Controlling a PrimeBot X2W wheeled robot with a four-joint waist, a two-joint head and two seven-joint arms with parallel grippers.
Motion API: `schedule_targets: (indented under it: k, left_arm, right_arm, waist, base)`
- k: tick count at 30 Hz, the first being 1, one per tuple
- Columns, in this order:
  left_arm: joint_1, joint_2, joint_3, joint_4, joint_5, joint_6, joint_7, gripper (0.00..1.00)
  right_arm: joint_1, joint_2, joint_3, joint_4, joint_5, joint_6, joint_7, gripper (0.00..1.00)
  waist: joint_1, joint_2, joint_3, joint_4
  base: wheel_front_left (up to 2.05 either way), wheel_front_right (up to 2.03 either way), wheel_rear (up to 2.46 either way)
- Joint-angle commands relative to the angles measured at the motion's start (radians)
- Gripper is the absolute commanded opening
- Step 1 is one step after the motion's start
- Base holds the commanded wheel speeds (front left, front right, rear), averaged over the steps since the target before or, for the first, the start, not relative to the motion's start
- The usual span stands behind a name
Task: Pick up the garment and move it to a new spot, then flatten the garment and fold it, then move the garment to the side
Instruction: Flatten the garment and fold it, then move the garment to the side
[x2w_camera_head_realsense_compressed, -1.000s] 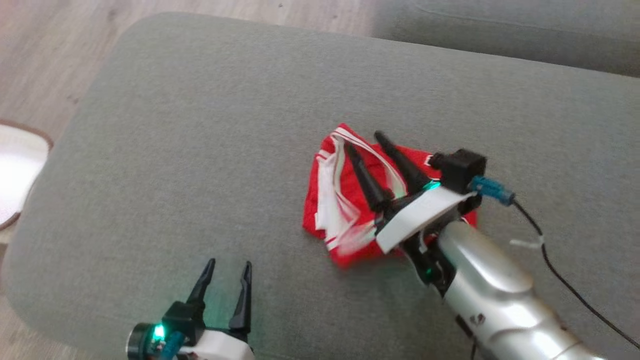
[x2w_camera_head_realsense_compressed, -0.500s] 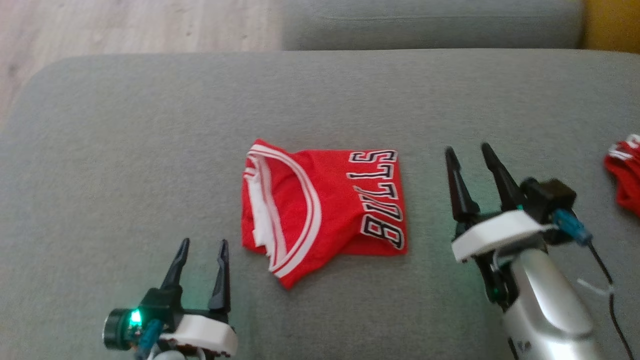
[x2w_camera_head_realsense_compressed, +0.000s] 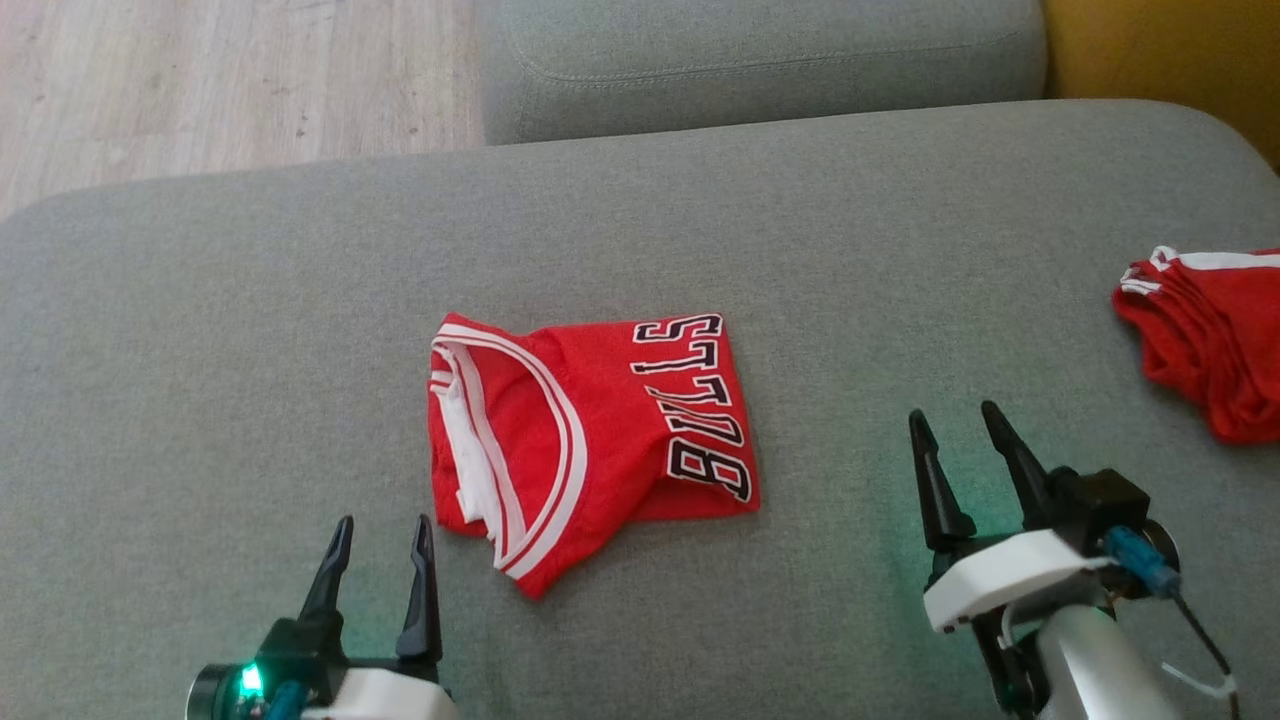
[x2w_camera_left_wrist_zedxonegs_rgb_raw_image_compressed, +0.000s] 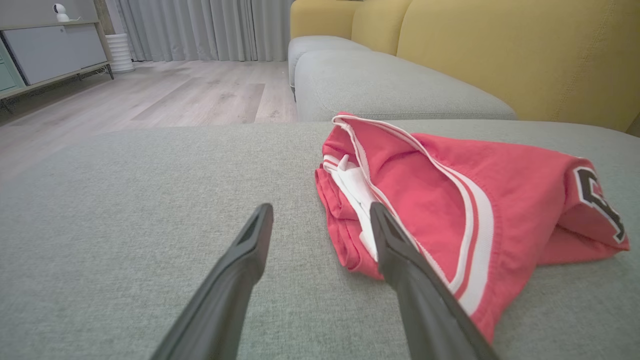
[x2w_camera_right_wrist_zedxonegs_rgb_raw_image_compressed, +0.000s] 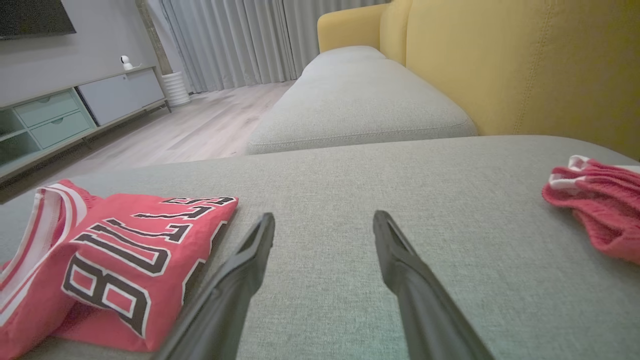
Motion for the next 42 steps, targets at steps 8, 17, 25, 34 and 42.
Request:
schedule_targets:
  k: [8, 17, 25, 34, 42]
  left_arm:
    - [-0.038, 0.002, 0.016, -0.036, -0.001, 0.005, -0.01, 1.0]
    - [-0.045, 0.002, -0.003, -0.03, -0.005, -0.004, -0.01, 1.0]
    - [-0.081, 0.002, -0.061, -0.02, -0.012, -0.014, -0.01, 1.0]
    - [-0.085, 0.002, -0.082, -0.016, -0.017, -0.013, -0.01, 1.0]
    - [-0.079, 0.002, -0.07, -0.03, -0.012, -0.025, -0.01, 1.0]
  right_arm:
    - [-0.045, 0.005, 0.03, -0.034, 0.016, -0.001, -0.011, 1.0]
    - [-0.094, 0.005, 0.125, 0.036, 0.067, -0.001, -0.011, 1.0]
    - [-0.261, 0.005, 0.257, 0.203, 0.148, -0.001, 0.005, 1.0]
    - [-0.322, 0.005, 0.245, 0.443, 0.117, -0.001, 0.074, 0.0]
    - [-0.346, 0.005, 0.184, 0.47, 0.126, -0.001, 0.001, 0.0]
  waist:
    - [0.0, -0.0001, 0.007, 0.016]
    - [0.0, -0.0001, 0.035, 0.051]
    - [0.0, -0.0001, 0.087, 0.14]
    - [0.0, -0.0001, 0.114, 0.207]
    - [0.0, -0.0001, 0.086, 0.118]
  base:
    - [0.0, 0.0, 0.0]
    - [0.0, 0.0, 0.0]
    - [0.0, 0.0, 0.0]
    - [0.0, 0.0, 0.0]
    - [0.0, 0.0, 0.0]
